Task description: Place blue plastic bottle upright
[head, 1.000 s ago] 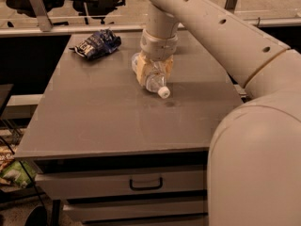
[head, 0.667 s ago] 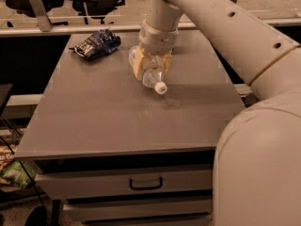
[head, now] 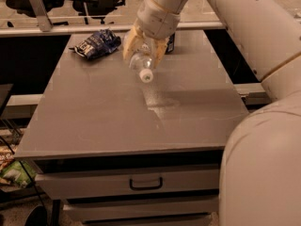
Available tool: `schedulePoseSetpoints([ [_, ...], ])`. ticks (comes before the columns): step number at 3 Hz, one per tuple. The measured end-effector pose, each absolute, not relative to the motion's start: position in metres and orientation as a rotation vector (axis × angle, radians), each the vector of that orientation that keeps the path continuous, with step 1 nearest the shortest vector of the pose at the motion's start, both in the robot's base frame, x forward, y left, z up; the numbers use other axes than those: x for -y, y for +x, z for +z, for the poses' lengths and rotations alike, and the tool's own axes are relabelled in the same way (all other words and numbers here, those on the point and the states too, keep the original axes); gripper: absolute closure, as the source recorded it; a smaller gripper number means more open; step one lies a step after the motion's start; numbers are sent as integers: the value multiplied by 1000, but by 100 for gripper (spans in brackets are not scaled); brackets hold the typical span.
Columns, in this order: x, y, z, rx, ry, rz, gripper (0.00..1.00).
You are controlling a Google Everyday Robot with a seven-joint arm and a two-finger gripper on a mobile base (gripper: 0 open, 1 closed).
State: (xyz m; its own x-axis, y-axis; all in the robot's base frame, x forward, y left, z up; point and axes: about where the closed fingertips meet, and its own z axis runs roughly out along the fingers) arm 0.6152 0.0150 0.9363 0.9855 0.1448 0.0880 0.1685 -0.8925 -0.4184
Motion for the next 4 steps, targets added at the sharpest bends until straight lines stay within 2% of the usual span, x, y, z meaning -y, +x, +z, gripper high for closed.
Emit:
schedulePoseSetpoints([
  [3,-5,583,973,-413,-2492,-22,100],
  [4,1,573,963,-548,-2464,-68,100],
])
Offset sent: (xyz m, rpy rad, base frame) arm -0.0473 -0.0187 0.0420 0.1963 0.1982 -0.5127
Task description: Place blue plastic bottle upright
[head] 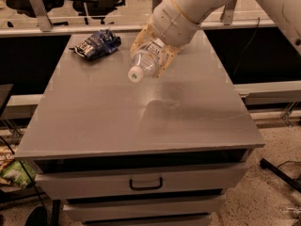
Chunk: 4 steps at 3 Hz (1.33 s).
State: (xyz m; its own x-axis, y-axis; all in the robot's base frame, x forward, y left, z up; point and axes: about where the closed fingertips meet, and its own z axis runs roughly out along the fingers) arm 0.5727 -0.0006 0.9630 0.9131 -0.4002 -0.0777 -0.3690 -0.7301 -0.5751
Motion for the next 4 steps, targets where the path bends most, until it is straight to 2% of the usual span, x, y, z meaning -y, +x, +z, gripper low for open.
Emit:
schedulePoseSetpoints([
  [2,5,577,964,-596,-2424,-45,100],
  [4,19,601,976,-792,-2268,98,100],
])
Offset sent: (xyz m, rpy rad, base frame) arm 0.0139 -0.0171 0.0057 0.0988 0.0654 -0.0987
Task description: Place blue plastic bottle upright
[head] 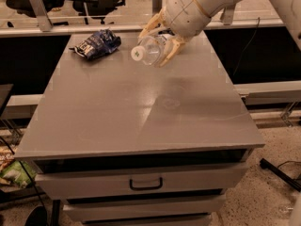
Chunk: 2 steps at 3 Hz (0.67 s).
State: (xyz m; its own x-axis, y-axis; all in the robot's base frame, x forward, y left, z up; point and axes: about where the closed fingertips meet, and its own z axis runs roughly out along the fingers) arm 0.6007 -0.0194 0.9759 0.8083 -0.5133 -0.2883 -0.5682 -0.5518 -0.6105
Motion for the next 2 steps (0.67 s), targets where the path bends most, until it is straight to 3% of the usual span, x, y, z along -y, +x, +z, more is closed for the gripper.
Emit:
schedulePoseSetpoints([
  [2,19,619,995,-952,-2120,215,100],
])
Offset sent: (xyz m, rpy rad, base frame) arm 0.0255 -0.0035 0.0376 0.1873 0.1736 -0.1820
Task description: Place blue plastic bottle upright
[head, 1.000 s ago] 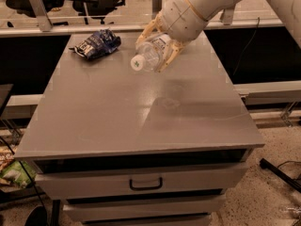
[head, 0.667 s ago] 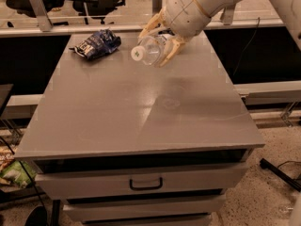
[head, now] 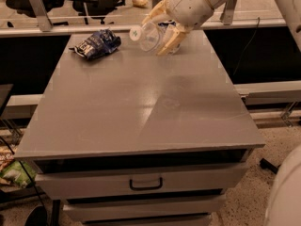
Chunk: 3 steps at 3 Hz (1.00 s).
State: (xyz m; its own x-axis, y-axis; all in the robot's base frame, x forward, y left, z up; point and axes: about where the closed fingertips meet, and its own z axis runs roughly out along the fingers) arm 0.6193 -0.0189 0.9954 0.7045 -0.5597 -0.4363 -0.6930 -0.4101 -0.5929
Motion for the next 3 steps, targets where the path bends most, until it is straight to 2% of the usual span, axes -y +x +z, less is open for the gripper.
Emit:
schedulePoseSetpoints([
  [3,8,630,1036,-985,-1724,334,100],
])
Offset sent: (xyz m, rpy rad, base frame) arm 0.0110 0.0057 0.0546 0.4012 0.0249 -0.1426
